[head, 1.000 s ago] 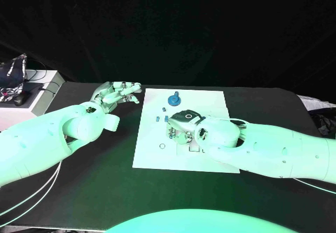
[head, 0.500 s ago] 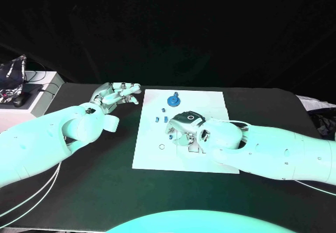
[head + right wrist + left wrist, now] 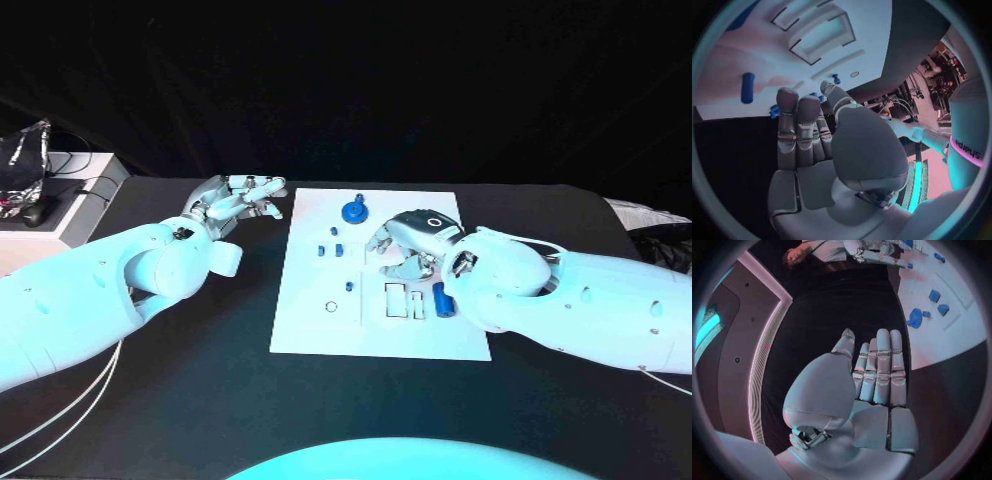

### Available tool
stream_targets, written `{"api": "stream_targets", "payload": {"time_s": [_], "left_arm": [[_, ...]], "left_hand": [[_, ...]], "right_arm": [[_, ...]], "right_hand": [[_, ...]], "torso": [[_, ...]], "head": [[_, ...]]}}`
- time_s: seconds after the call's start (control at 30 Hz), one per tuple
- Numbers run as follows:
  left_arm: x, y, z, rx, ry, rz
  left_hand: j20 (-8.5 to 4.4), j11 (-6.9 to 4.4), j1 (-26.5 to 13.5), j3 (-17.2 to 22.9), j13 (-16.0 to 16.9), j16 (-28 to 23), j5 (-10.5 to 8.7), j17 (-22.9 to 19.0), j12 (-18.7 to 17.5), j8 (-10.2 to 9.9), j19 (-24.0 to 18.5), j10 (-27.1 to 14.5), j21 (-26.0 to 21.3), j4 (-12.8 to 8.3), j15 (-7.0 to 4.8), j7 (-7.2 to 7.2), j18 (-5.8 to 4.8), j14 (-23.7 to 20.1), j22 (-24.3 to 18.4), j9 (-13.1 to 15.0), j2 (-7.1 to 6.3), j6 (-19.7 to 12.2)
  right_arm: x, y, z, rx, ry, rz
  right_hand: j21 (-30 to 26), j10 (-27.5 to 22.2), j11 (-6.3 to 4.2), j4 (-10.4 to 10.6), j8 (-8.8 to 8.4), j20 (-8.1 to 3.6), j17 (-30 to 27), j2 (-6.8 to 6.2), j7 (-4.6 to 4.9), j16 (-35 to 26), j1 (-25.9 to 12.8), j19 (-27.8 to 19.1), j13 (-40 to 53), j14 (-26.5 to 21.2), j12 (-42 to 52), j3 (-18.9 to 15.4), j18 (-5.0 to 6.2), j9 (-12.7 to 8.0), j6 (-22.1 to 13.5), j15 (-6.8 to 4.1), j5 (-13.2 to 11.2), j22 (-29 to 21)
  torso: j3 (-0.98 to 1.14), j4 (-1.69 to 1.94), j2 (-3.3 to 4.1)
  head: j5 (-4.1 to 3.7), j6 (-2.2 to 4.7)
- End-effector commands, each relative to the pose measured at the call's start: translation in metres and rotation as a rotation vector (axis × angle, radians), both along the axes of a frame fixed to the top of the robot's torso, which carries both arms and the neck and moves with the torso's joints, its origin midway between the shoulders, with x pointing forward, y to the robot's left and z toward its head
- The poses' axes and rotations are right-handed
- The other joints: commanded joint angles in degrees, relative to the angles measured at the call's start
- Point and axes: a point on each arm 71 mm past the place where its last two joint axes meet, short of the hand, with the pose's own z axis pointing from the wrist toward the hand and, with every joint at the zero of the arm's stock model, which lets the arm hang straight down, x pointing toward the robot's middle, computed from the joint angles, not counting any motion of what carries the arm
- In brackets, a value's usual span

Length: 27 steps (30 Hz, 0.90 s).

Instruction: Assemble the parts on the task board

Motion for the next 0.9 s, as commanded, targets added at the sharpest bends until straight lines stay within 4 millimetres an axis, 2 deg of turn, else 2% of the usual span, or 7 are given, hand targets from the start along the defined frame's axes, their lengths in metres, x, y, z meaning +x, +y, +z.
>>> {"api": "stream_targets", "payload": {"time_s": [0.03, 0.07, 0.17, 0.23, 0.3, 0.37, 0.9], "left_arm": [[0.0, -0.003, 0.001, -0.016, 0.001, -0.016], [0.0, -0.003, 0.0, -0.016, 0.001, -0.017], [-0.001, -0.004, 0.0, -0.018, 0.001, -0.021], [-0.001, -0.004, 0.0, -0.019, 0.002, -0.022], [-0.001, -0.004, -0.001, -0.019, 0.004, -0.023], [-0.001, -0.004, -0.002, -0.018, 0.006, -0.023], [-0.002, -0.003, -0.003, -0.017, 0.011, -0.023]], "left_hand": [[0.09, -0.13, -0.25, -0.22, 0.01, -0.35, -0.05, -0.05, 0.25, 0.3, 0.32, -0.41, -0.17, 0.02, 0.28, 0.27, -0.62, 0.05, -0.09, 0.1, 0.37, -0.11], [0.09, -0.14, -0.2, -0.25, 0.01, -0.35, -0.05, -0.05, 0.27, 0.3, 0.33, -0.4, -0.18, -0.02, 0.28, 0.26, -0.62, 0.05, -0.1, 0.1, 0.39, -0.1], [0.09, -0.15, -0.08, -0.29, 0.01, -0.36, -0.05, -0.06, 0.29, 0.29, 0.33, -0.39, -0.2, -0.1, 0.27, 0.25, -0.62, 0.03, -0.1, 0.09, 0.42, -0.11], [0.09, -0.15, -0.04, -0.3, 0.01, -0.37, -0.05, -0.06, 0.29, 0.29, 0.33, -0.39, -0.21, -0.12, 0.27, 0.25, -0.62, 0.03, -0.1, 0.09, 0.42, -0.12], [0.09, -0.15, -0.04, -0.3, 0.01, -0.37, -0.05, -0.06, 0.29, 0.29, 0.33, -0.39, -0.21, -0.12, 0.27, 0.25, -0.62, 0.03, -0.1, 0.09, 0.42, -0.12], [0.09, -0.15, -0.04, -0.3, 0.01, -0.37, -0.05, -0.06, 0.29, 0.29, 0.33, -0.39, -0.21, -0.12, 0.27, 0.25, -0.62, 0.03, -0.1, 0.09, 0.42, -0.12], [0.09, -0.11, -0.26, -0.52, 0.0, -0.35, -0.05, -0.06, 0.3, 0.27, 0.35, -0.44, -0.25, 0.02, 0.3, 0.34, -0.63, 0.03, -0.1, 0.09, 0.64, -0.22]], "right_arm": [[0.006, -0.013, 0.006, 0.071, 0.048, -0.059], [0.009, -0.02, 0.009, 0.069, 0.058, -0.075], [0.016, -0.037, 0.012, 0.05, 0.085, -0.116], [0.022, -0.049, 0.012, 0.021, 0.102, -0.137], [0.026, -0.055, 0.012, -0.002, 0.108, -0.146], [0.029, -0.06, 0.011, -0.024, 0.106, -0.153], [0.041, -0.061, 0.001, -0.123, 0.1, -0.152]], "right_hand": [[2.0, 2.23, -0.47, -0.44, 0.19, -0.83, 0.17, -0.13, 0.12, 0.48, -0.87, 2.23, 0.0, 0.04, -0.17, 1.67, -0.5, 0.06, 0.79, -0.53, 0.09, 1.93], [3.1, 3.16, -0.7, -0.97, -0.08, -1.15, 0.41, -0.79, 0.35, 1.07, -1.72, 2.32, -0.05, -0.17, -0.35, 3.79, -0.84, -0.05, 1.13, -0.64, 0.07, 3.07], [3.63, 2.78, -0.58, -1.15, 0.15, -1.15, 0.43, -1.39, 0.12, 1.3, -2.68, 2.18, 0.03, -0.19, -0.22, 4.05, -1.01, 0.06, 1.25, -0.58, -0.17, 3.36], [4.11, 1.51, -0.4, -1.08, 0.18, -1.04, 0.5, -1.82, -0.16, 1.55, -3.26, 2.25, 0.11, -0.25, -0.07, 1.81, -1.07, 0.07, 0.92, -0.4, -0.11, 3.44], [4.17, 0.49, -0.2, -1.08, 0.17, -0.85, 0.48, -0.62, -0.47, 1.81, -2.18, 2.32, 0.1, -0.36, -0.08, -2.72, -0.91, 0.06, 0.62, -0.31, -0.51, 3.44], [4.38, -0.19, -0.15, -0.9, 0.21, -0.77, 0.43, -0.29, -0.96, 1.96, -1.6, 2.39, 0.14, -0.35, -0.03, -4.59, -0.85, 0.08, 0.2, -0.18, -0.85, 3.46], [3.7, -2.11, 0.32, 0.05, 0.17, -0.42, 0.09, -0.08, -1.53, 2.09, -0.1, 2.4, 0.08, -0.51, -0.12, -7.02, -0.49, 0.07, -0.41, 0.12, -1.25, 3.36]], "torso": [[-0.03, -0.02, 0.0], [-0.05, -0.02, -0.01], [-0.08, 0.05, 0.02], [-0.07, 0.02, 0.02], [-0.03, 0.05, 0.06], [0.0, 0.13, 0.07], [-0.08, 0.21, 0.11]], "head": [[-0.38, 0.21], [-0.45, 0.25], [-0.67, 0.38], [-0.8, 0.44], [-0.89, 0.43], [-1.19, 0.32], [-1.07, 0.1]]}}
